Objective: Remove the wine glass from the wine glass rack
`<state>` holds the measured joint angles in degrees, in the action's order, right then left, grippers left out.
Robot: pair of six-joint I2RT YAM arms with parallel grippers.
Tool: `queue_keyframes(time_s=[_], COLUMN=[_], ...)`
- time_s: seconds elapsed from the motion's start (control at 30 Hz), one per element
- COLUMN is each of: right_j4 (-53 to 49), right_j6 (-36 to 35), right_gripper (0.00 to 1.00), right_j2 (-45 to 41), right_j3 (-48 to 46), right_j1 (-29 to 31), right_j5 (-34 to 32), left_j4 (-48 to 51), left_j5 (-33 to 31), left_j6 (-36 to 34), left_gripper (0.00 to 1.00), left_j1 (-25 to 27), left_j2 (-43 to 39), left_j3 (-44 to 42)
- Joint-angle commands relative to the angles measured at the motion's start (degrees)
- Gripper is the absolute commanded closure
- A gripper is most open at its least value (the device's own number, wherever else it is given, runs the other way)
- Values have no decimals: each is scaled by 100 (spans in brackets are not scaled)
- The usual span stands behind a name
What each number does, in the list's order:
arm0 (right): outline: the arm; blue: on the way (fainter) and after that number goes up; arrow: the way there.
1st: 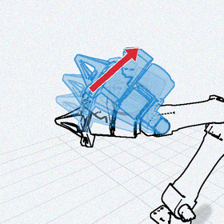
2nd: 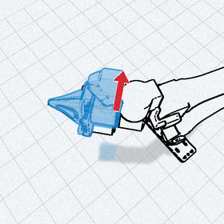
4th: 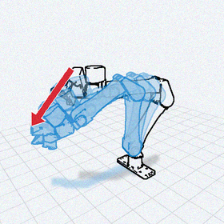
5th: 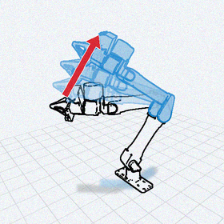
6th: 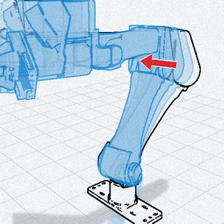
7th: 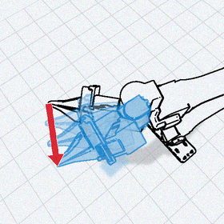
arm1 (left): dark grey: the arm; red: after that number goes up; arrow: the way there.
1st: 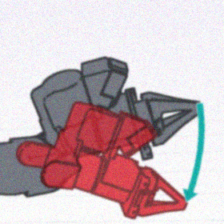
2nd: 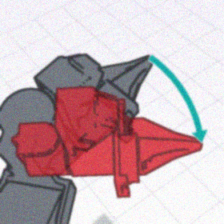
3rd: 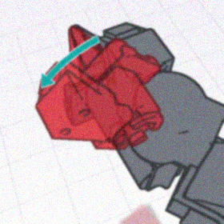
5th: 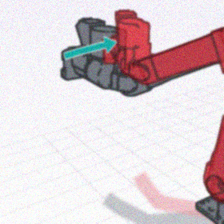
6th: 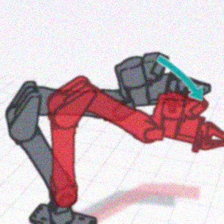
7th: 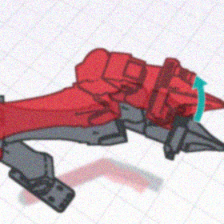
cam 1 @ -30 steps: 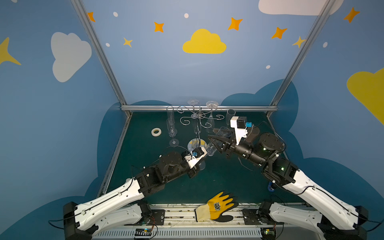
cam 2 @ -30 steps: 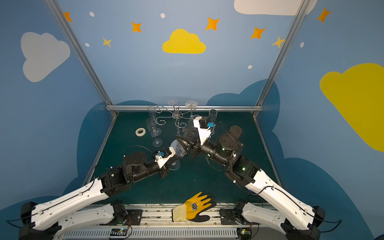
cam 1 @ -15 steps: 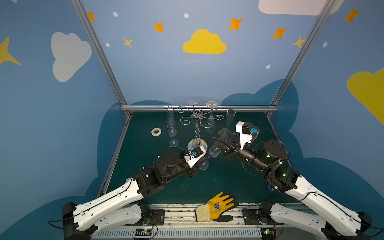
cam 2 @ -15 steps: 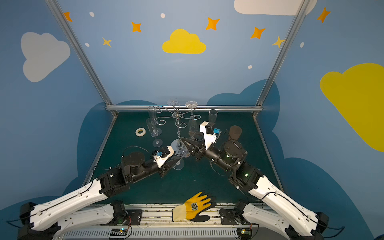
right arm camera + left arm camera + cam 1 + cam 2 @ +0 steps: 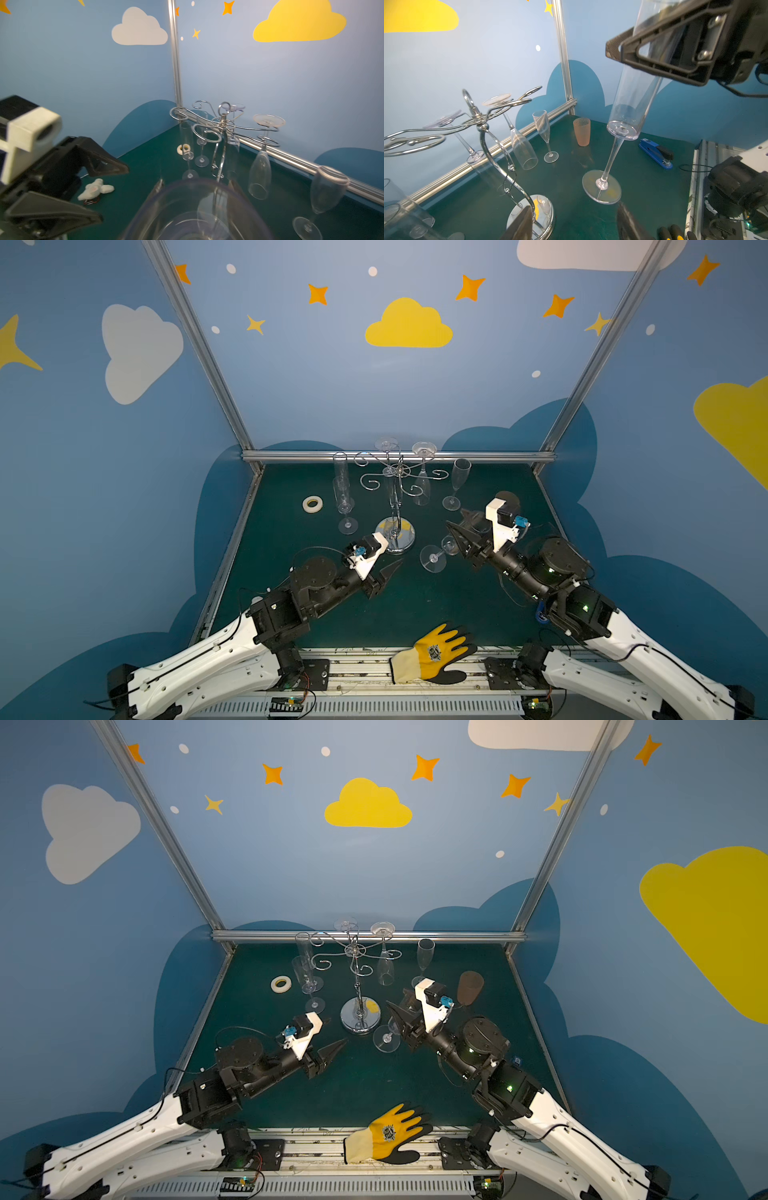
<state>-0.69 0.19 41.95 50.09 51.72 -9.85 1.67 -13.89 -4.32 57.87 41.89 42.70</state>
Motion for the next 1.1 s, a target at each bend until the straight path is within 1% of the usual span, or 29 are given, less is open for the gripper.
queue_keyframes(time_s=[0.0, 0.1, 0.2, 0.33, 0.5, 0.63, 0.73, 0.8, 1.07], right_j4=[212, 588, 1126, 1861, 2545, 2475, 2234, 2178, 2812], right_j6=[-397, -510, -489, -256, -395, -465, -579, -560, -547], right_gripper=[72, 72, 72, 73, 73, 73, 73, 74, 74], right_j2=[-65, 40, 311, 981, 1914, 2622, 3072, 3335, 4067], right_j3=[-234, -575, -847, -1040, -926, -533, -179, 10, 119], right_j1=[-253, -670, -1267, -2128, -2759, -3081, -3175, -3208, -3412], right_j5=[-488, -331, 76, 771, 1384, 1725, 1715, 1589, 1683], left_j4=[-220, -229, -246, -264, -421, -680, -788, -832, -985], left_j5=[-319, -449, -583, -787, -1079, -1327, -1460, -1510, -1379], left_j6=[234, 319, 358, 378, 365, 248, 164, 133, 54], left_gripper=[36, 36, 36, 35, 35, 34, 33, 33, 32], left_j1=[-14, -12, -12, -12, -18, -34, -68, -104, -409], left_j2=[-187, -298, -349, -318, -278, -262, -204, -152, 199], left_j3=[-131, -185, -217, -221, -241, -240, -225, -205, -40])
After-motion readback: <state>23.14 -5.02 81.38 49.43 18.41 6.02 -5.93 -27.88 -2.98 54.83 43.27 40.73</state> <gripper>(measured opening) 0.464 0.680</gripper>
